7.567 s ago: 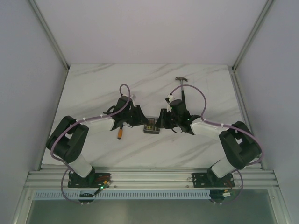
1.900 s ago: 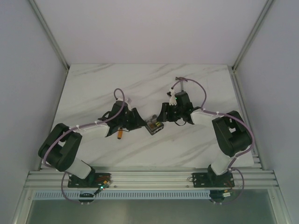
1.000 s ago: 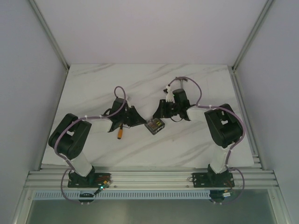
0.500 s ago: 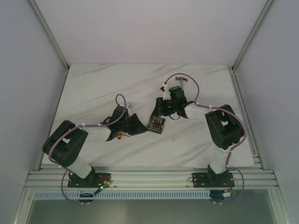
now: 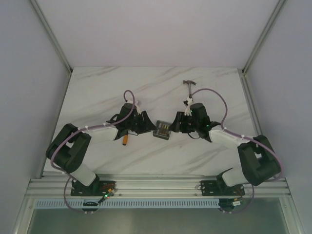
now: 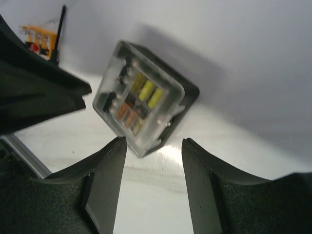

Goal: Snap on the fuse box

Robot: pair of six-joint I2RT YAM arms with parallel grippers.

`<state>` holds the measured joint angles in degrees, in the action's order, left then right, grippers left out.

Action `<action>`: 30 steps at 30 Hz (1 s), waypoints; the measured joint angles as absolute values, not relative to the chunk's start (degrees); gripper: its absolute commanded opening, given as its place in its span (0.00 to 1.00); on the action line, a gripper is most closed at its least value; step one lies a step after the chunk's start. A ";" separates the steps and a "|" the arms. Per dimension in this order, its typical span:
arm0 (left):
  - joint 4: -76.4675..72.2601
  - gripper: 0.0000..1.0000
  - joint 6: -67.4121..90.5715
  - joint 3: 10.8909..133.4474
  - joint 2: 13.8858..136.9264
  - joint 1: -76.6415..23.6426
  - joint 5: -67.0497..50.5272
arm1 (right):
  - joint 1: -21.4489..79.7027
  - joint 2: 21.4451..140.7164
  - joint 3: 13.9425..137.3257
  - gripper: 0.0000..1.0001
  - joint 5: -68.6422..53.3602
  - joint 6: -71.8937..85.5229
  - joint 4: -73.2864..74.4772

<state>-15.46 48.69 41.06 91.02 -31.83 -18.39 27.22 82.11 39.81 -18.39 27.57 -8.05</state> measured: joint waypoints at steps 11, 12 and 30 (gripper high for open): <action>-13.47 0.48 46.22 44.93 97.71 -33.21 -19.35 | 27.68 84.58 33.08 0.45 -23.86 36.12 -18.00; -13.50 0.48 46.22 45.08 97.82 -33.30 -19.57 | 27.77 85.30 33.08 0.42 -24.14 36.47 -18.57; -19.97 0.38 48.12 42.24 97.56 -32.86 -16.88 | 26.72 94.45 33.74 0.27 -30.52 37.23 -26.81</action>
